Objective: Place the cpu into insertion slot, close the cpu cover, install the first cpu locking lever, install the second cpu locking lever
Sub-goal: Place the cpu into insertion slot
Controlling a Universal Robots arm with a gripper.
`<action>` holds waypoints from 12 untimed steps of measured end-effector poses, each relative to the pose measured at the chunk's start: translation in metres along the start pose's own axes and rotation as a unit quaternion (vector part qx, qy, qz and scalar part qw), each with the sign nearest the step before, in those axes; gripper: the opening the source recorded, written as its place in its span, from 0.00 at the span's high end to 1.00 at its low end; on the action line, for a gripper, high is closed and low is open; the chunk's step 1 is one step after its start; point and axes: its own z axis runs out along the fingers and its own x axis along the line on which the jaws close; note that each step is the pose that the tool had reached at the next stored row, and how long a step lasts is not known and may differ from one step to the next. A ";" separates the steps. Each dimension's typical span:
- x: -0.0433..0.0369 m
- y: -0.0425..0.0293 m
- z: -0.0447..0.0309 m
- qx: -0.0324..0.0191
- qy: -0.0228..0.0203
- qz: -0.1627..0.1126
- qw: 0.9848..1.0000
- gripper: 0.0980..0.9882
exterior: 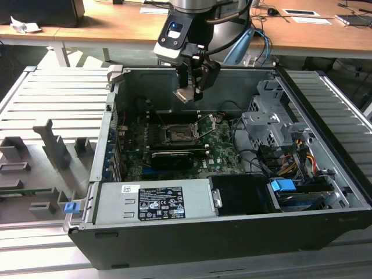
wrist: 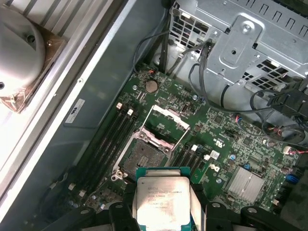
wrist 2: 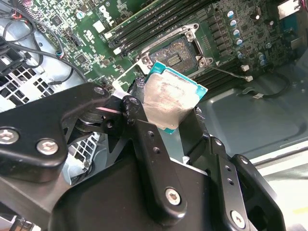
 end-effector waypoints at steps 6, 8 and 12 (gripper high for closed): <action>0.0000 0.0000 0.0002 0.000 0.000 0.002 1.000 0.52; 0.0000 0.0000 0.0002 0.000 0.000 0.003 1.000 0.52; 0.0000 0.0000 0.0003 0.000 0.000 0.004 1.000 0.52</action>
